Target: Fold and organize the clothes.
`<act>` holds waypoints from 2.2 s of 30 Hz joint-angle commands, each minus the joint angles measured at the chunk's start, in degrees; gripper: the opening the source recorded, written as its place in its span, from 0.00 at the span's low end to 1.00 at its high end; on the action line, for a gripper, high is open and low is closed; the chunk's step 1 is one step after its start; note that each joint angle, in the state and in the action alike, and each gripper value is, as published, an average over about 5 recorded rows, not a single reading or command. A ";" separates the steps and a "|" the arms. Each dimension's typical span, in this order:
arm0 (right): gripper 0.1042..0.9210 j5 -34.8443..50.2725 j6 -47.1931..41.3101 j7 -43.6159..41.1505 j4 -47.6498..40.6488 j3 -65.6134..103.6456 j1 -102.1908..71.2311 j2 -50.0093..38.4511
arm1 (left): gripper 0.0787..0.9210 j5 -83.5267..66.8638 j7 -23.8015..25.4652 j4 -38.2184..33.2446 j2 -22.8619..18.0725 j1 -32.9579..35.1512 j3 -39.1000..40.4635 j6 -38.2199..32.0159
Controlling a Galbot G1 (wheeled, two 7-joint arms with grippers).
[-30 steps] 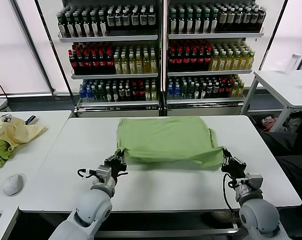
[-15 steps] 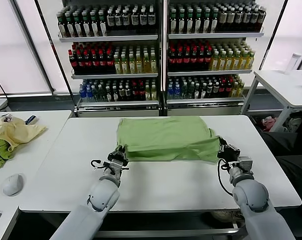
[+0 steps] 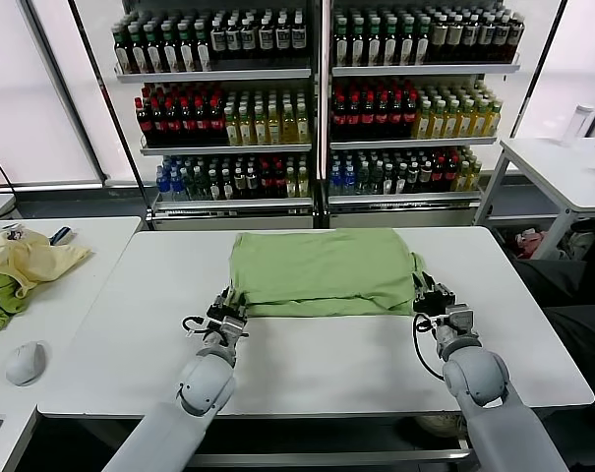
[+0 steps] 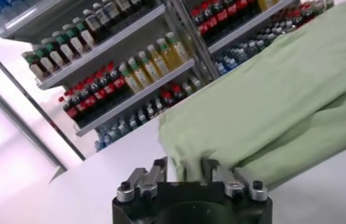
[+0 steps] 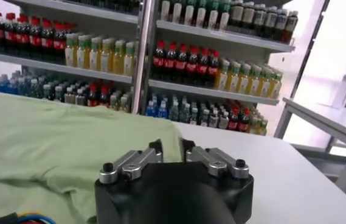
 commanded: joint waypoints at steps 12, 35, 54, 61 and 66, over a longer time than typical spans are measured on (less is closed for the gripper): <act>0.87 11.00 -9.91 4.93 -2.36 0.90 -0.60 1.12 | 0.88 -23.27 0.94 0.74 2.64 -2.85 -0.23 2.45; 0.16 11.78 -8.71 3.83 -5.03 -1.14 1.67 0.97 | 0.29 -34.41 0.79 1.87 4.23 -3.81 2.67 3.22; 0.05 8.20 -8.39 3.09 14.86 4.16 -17.82 -3.56 | 0.05 -30.50 -0.81 -23.46 11.30 18.88 -5.23 3.26; 0.05 4.16 -8.05 2.95 23.51 7.37 -28.89 -3.61 | 0.05 -27.25 -0.89 -30.08 12.78 28.27 -7.65 3.24; 0.05 1.30 -7.85 2.77 28.15 9.31 -35.58 -2.87 | 0.05 -24.84 -0.74 -32.72 13.33 33.19 -8.86 3.24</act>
